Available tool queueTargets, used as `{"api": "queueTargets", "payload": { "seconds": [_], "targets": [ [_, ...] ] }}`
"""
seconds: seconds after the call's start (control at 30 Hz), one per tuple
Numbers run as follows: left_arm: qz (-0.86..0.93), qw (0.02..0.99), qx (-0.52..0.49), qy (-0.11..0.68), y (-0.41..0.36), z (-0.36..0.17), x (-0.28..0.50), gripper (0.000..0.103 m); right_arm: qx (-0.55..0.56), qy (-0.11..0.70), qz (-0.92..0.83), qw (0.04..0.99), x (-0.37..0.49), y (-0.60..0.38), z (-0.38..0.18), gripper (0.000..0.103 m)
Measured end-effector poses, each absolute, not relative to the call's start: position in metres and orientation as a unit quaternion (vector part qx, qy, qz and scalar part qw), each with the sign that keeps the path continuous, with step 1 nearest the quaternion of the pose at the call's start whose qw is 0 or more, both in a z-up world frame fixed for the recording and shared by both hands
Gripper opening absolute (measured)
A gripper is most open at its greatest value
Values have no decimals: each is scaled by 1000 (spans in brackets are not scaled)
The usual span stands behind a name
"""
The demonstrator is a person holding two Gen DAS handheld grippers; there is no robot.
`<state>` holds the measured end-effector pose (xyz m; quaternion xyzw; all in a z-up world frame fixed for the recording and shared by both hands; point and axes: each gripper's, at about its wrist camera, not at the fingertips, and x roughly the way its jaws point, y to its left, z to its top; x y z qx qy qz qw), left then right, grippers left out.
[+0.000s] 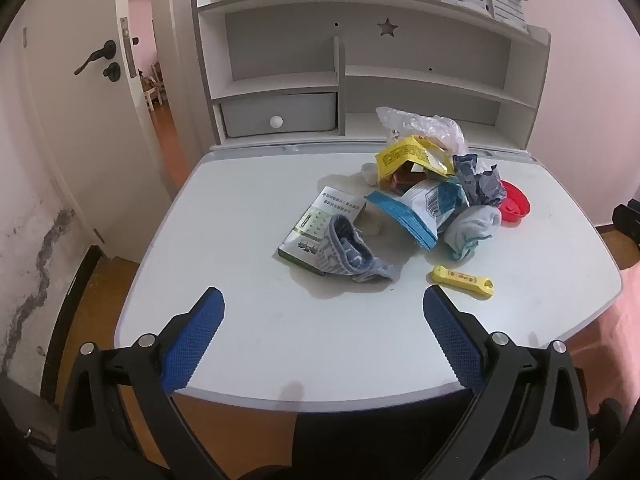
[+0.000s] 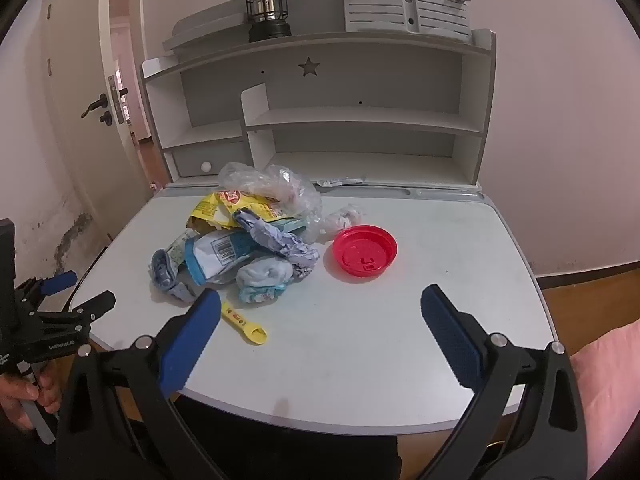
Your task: Collect trash
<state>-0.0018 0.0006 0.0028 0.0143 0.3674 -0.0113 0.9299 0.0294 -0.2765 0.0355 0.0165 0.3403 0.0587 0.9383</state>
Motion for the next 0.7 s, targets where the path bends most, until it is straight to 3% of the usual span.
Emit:
{"api": "queueTargets", "payload": {
  "seconds": [0.7],
  "targets": [
    [-8, 930, 20, 367, -4, 5, -6, 97, 26, 347, 60, 936, 30, -281, 36, 97]
  ]
}}
